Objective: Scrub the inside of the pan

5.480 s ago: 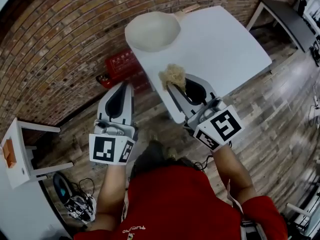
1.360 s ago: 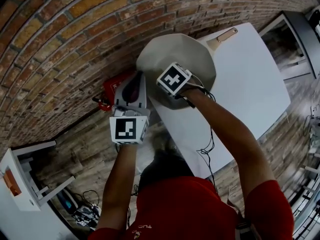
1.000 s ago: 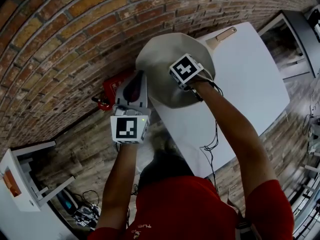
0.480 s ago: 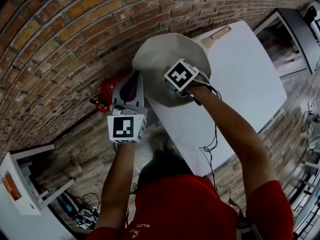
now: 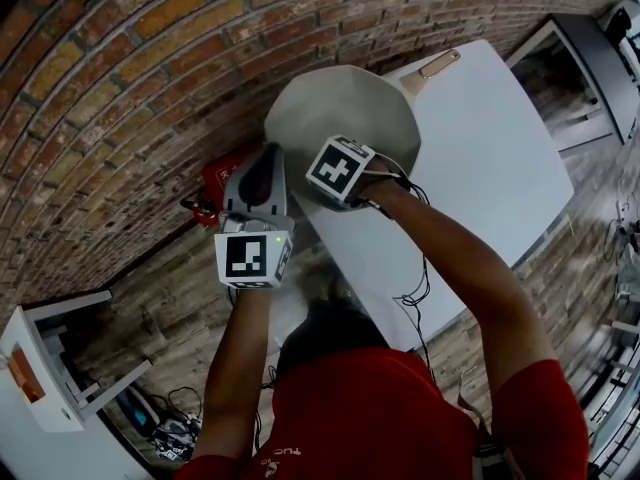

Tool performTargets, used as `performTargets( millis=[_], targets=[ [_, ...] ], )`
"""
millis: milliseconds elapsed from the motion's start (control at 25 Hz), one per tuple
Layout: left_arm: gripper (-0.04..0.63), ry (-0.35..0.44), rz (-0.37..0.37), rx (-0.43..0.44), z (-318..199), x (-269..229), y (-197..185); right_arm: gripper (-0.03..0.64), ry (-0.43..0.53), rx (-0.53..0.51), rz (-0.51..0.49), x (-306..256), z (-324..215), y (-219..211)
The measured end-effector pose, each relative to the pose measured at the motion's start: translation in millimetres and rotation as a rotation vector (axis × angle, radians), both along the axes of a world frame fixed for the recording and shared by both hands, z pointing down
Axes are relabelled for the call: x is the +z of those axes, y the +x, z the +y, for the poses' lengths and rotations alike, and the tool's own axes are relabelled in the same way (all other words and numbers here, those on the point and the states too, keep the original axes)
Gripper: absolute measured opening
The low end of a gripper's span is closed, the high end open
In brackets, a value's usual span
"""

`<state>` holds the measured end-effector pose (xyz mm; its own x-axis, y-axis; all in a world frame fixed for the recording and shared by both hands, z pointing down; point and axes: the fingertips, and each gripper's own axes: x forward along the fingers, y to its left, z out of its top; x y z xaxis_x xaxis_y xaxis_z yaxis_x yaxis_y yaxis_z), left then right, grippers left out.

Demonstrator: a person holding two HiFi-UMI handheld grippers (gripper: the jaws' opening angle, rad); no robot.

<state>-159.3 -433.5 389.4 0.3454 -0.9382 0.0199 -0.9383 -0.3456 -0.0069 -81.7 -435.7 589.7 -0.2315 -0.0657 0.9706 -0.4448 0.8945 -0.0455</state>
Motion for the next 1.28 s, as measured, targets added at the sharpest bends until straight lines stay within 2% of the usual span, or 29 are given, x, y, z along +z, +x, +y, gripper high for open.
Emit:
performTargets(
  millis=[240, 640, 920, 1000, 1080, 1280],
  targets=[
    [0.014, 0.004, 0.006, 0.001, 1, -1, -1, 0.087, 0.005, 0.022, 0.071, 3, -13, 24],
    [0.014, 0.004, 0.004, 0.015, 3, -3, 4, 0.087, 0.078, 0.060, 0.199, -3, -43, 71],
    [0.014, -0.008, -0.005, 0.032, 2, 1, 11, 0.087, 0.171, 0.063, 0.194, -23, -55, 78],
    [0.014, -0.009, -0.010, 0.041, 3, 0, 15, 0.087, 0.218, 0.063, 0.148, -39, -55, 74],
    [0.014, -0.004, -0.012, 0.052, 4, -4, 19, 0.087, 0.272, 0.090, 0.055, -62, -54, 68],
    [0.014, 0.018, -0.005, 0.083, 10, -20, 34, 0.087, 0.418, 0.183, -0.286, -130, -35, 55]
  ],
)
